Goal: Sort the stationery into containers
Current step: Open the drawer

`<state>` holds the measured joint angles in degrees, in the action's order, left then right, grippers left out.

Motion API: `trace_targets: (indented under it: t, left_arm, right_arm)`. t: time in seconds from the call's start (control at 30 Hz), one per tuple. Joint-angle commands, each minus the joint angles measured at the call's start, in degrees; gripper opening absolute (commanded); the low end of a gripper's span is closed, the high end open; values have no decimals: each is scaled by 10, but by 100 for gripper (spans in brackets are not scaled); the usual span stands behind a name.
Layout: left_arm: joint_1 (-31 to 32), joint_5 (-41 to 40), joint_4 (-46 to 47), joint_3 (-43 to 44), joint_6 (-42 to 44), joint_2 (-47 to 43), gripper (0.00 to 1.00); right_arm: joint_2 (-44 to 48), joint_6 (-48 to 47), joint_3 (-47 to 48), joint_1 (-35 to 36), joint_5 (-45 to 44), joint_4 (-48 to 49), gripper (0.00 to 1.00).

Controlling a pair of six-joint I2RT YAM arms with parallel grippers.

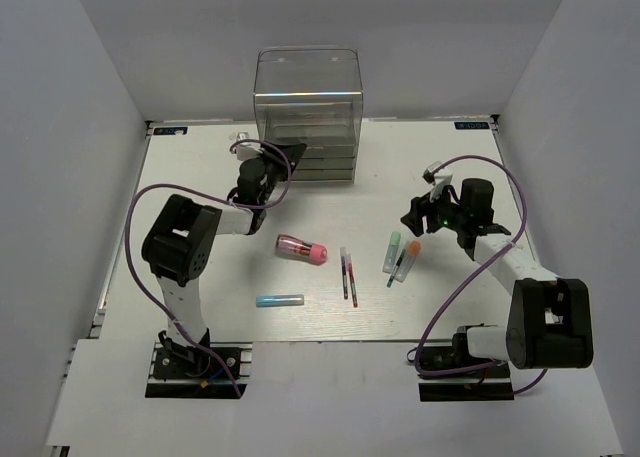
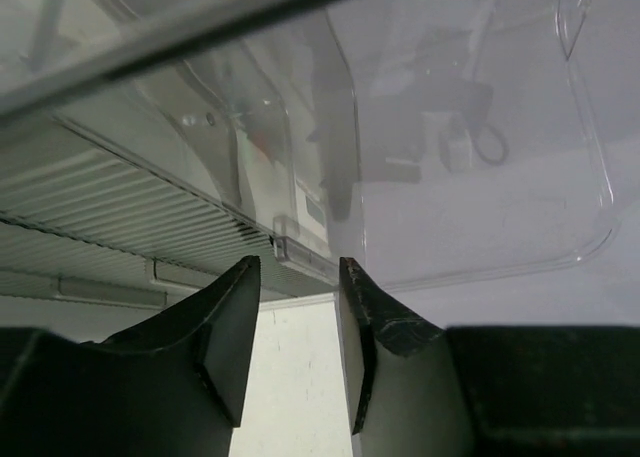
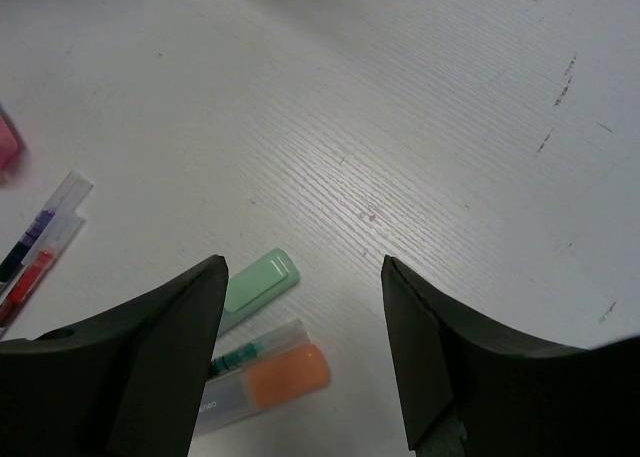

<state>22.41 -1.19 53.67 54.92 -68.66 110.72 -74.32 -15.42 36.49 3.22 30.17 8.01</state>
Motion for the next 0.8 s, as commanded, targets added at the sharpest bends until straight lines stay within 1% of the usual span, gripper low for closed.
trace_targets:
  t: [0.0,0.2,0.33,0.5,0.53,0.63,0.67,0.77]
  left_arm:
    - [3,-37,22,14,1,5,46]
    - [3,-56,28,20,-4,16,45]
    - [3,-56,40,26,-9,21,37]
    - [3,-61,54,20,-15,27,23]
    - [3,-61,63,14,-15,27,16]
    - [3,-55,78,9,-15,27,7]
    - [3,-50,78,9,-15,27,3]
    - [3,-33,97,-7,-21,21,0]
  right_arm:
    - [3,-1,-3,0,6,24,69]
    - [7,-3,-5,0,5,20,69]
    - [8,-3,-10,-1,4,18,69]
    - [11,-3,-12,0,8,19,69]
    - [11,-4,-14,0,9,18,69]
    - [11,-5,-14,0,11,16,69]
    - [11,-5,-14,0,14,16,69]
    - [13,-9,-14,0,19,14,69]
